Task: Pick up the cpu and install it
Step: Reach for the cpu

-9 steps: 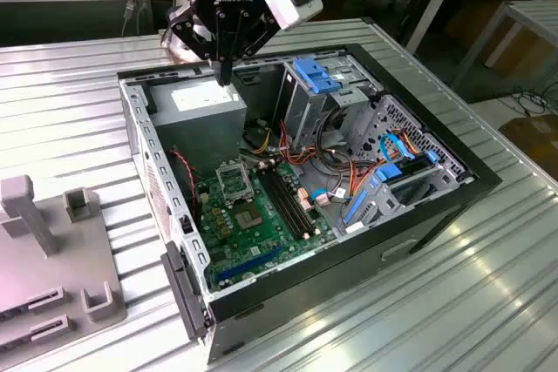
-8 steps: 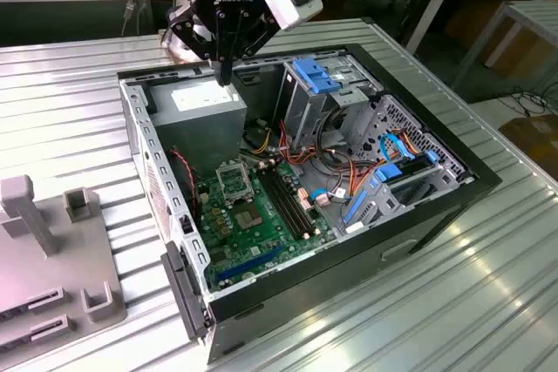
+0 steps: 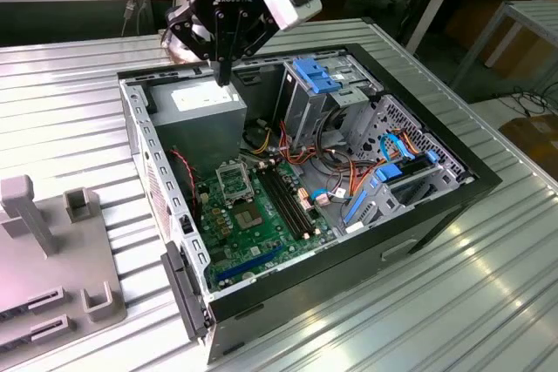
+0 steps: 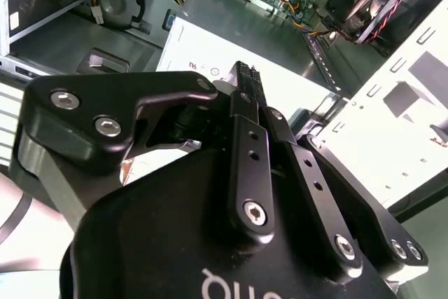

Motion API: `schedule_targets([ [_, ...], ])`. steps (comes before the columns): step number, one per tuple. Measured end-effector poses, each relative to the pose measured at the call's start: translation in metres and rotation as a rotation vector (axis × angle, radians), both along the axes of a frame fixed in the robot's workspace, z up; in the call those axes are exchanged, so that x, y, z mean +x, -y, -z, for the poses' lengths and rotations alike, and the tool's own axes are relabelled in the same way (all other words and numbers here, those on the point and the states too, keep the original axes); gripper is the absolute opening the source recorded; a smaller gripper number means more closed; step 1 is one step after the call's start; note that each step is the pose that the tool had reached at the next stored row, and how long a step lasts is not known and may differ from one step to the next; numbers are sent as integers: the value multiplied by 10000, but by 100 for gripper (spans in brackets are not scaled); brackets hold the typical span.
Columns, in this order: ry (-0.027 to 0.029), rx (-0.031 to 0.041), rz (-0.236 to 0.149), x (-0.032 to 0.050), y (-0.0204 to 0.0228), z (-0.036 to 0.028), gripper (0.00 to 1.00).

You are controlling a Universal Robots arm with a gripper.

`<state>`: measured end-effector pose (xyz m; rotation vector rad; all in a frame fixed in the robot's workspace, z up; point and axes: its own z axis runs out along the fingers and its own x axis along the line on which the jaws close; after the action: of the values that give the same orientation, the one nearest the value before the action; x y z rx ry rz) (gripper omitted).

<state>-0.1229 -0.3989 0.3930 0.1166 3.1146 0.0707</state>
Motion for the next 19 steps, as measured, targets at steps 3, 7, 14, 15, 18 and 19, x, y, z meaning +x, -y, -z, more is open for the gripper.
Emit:
schedule_targets([
  [3, -11, 7, 0, -2, 0, 2, 11],
  [7, -32, 24, 1, -5, 0, 6, 11],
  [14, -61, 62, 0, -7, 0, 11, 11],
  [15, -66, 63, 1, -8, 0, 11, 11],
  [18, -79, 74, 0, -8, 0, 14, 11],
  [19, -82, 77, 1, -9, 0, 15, 11],
])
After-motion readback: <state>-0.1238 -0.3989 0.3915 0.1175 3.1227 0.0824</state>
